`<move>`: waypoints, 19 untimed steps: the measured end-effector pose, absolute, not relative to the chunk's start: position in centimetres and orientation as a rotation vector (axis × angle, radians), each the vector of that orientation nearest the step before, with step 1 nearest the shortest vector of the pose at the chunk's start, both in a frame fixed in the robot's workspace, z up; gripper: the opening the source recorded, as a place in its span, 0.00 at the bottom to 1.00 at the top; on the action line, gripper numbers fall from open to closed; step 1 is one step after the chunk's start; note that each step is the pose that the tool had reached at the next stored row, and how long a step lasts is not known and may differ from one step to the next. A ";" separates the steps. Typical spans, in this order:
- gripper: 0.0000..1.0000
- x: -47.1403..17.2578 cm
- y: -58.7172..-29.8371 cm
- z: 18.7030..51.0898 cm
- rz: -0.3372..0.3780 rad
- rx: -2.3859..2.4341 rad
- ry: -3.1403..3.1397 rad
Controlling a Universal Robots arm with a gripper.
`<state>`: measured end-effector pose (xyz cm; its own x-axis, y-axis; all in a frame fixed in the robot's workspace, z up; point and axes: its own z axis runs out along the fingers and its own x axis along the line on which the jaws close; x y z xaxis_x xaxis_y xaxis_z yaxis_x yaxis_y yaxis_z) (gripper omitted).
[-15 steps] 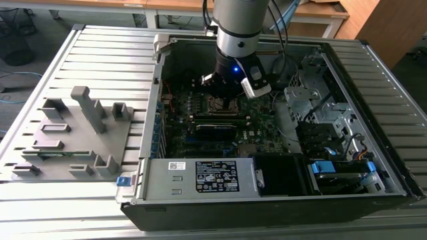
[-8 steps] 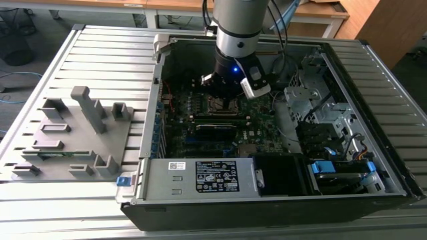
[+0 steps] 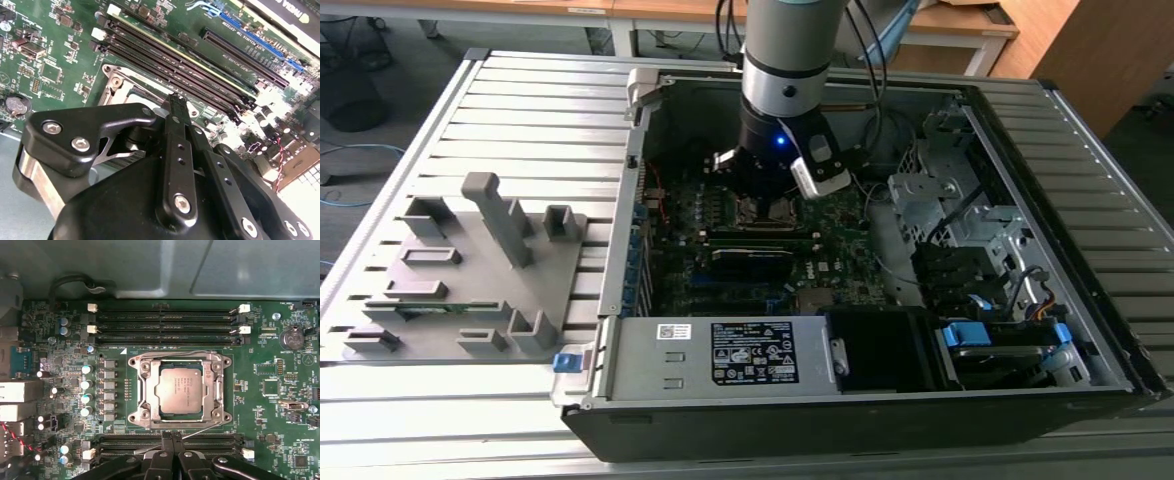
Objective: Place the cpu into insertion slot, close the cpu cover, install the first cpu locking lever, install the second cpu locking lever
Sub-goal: 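Install the second cpu locking lever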
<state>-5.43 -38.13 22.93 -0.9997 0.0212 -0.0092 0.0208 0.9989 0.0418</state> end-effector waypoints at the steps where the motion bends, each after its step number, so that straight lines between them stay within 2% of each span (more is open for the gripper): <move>1: 0.11 -5.4 -38.1 22.9 0.065 0.033 3.131; 19: 0.11 -6.0 -38.1 22.5 0.065 0.033 3.131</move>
